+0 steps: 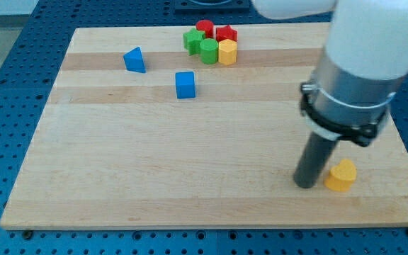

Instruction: Point your arm at the left of the cube

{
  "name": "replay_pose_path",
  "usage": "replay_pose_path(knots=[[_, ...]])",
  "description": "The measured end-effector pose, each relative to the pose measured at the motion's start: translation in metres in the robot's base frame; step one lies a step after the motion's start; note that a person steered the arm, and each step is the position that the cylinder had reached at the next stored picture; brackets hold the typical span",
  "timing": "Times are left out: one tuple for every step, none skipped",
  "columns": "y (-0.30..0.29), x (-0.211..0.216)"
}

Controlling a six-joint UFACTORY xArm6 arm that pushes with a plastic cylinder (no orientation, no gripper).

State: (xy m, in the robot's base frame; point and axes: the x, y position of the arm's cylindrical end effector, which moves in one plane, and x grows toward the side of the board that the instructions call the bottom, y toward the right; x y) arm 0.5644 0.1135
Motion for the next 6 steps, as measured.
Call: replay_pose_path(knots=[[-0.079, -0.013], [-0.136, -0.081], [-0.182, -0.138], [-0.217, -0.172], [-0.218, -0.197], [-0.205, -0.208]])
